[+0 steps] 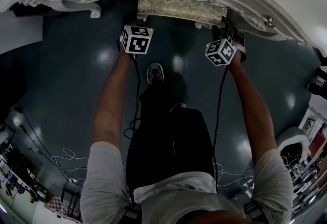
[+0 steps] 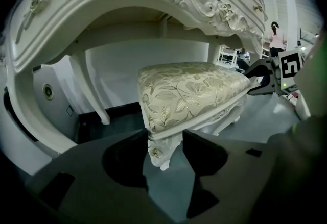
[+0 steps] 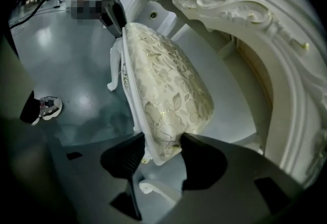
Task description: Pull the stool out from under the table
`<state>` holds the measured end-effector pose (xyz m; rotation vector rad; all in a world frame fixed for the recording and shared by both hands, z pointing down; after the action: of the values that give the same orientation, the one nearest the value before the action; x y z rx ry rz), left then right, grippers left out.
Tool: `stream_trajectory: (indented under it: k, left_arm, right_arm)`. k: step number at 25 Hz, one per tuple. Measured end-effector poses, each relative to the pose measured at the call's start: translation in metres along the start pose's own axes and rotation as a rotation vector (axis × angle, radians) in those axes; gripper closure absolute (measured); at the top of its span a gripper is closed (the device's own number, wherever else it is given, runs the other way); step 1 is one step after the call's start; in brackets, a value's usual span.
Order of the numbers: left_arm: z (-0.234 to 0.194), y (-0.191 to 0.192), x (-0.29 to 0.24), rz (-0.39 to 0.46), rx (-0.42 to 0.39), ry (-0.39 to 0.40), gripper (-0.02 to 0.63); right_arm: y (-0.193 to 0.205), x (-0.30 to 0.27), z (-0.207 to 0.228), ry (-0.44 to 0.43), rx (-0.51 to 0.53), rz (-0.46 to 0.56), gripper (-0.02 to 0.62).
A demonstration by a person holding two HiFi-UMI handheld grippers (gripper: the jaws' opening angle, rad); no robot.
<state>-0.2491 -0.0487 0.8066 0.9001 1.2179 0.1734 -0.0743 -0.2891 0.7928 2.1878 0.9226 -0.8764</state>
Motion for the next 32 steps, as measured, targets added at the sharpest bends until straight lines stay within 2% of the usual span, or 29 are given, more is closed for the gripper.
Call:
stream_trajectory:
  k: [16, 23, 29, 31, 32]
  left_arm:
    - [0.023, 0.040, 0.045, -0.080, 0.024, -0.042, 0.416]
    - [0.022, 0.040, 0.048, -0.107, 0.039, -0.032, 0.425]
    - [0.023, 0.042, 0.049, -0.116, 0.064, -0.067, 0.430]
    - [0.023, 0.038, 0.052, -0.088, 0.070, -0.081, 0.453]
    - [0.020, 0.032, 0.054, -0.055, 0.094, -0.094, 0.508]
  right_arm:
    - [0.017, 0.040, -0.040, -0.032, -0.024, -0.026, 0.359]
    - [0.014, 0.040, -0.038, -0.060, -0.011, -0.036, 0.360]
    - [0.015, 0.041, -0.040, -0.071, -0.018, -0.060, 0.360]
    - [0.017, 0.043, -0.039, -0.059, -0.024, -0.061, 0.362]
    - [0.016, 0.044, -0.038, -0.054, -0.025, -0.055, 0.364]
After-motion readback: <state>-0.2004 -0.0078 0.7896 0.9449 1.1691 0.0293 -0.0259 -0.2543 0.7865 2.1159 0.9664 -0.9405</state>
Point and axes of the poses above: the fingertips, and each gripper's own axes: x backward along the fingers, z to its right, y out of its underside, the point moved 2 cm from there along x, backward along the fingers, and after that the axes turned 2 degrees about -x, right-handed, at the moved point
